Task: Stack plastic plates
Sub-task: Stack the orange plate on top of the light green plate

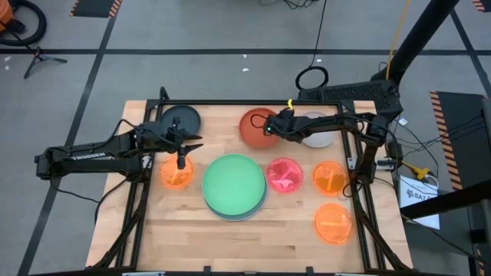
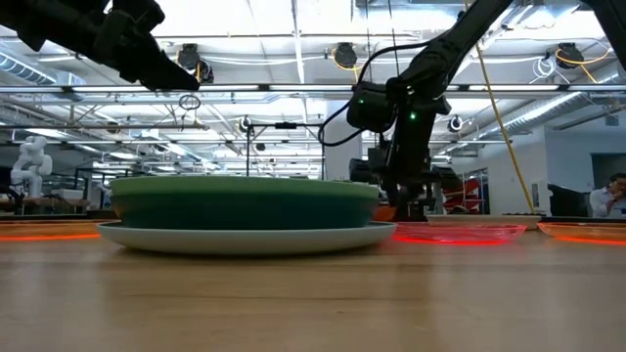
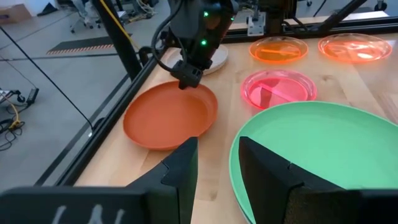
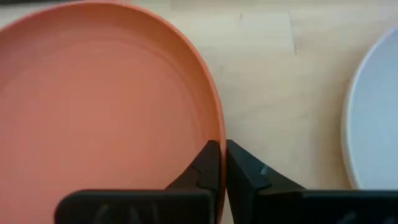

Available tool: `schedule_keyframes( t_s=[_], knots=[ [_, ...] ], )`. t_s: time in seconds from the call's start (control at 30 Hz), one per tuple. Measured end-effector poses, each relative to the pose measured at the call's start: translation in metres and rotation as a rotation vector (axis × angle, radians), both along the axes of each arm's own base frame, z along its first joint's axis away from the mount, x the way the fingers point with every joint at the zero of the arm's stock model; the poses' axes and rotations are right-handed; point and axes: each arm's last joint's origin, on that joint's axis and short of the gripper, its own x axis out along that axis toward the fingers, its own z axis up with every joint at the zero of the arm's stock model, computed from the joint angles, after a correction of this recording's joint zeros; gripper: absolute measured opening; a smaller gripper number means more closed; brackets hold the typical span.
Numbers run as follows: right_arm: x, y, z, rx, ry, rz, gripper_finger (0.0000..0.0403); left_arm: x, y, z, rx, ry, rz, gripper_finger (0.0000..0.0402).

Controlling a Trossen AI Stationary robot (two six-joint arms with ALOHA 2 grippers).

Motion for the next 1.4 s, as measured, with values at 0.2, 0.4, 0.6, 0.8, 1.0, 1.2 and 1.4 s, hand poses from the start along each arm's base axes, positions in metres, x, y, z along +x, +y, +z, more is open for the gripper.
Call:
schedule_keyframes(
  t_s=[0.2, 0.4, 0.6, 0.8, 1.0, 1.2, 1.4],
  knots=[
    [-0.005, -0.007, 0.015, -0.05, -0.001, 0.026, 0.0003, 0.0, 0.0, 0.0, -0.011, -0.003, 0.004, 0.0124],
    [-0.01, -0.006, 0.053, -0.111, -0.084, 0.112, 0.0002, 0.0, 0.0, 0.002, -0.019, -0.016, 0.008, 0.0124],
    [-0.011, 0.009, 0.096, -0.118, -0.237, 0.379, 0.0001, 0.001, 0.0, 0.005, -0.03, -0.041, 0.012, 0.0124],
    [0.008, 0.053, 0.1, 0.014, -0.34, 0.752, 0.0001, 0.001, 0.0, 0.005, -0.029, -0.048, 0.013, 0.0124],
    [0.025, 0.097, 0.08, 0.067, -0.289, 0.853, 0.0001, 0.001, 0.0, 0.005, -0.03, -0.051, 0.014, 0.0124],
    [0.041, 0.12, 0.063, 0.045, -0.281, 0.915, 0.0001, 0.001, 0.0, 0.006, -0.023, -0.051, 0.011, 0.0124],
    [0.049, 0.12, 0.056, 0.02, -0.305, 0.937, 0.0004, 0.001, 0.0, 0.006, -0.012, -0.049, 0.008, 0.0124]
  ],
)
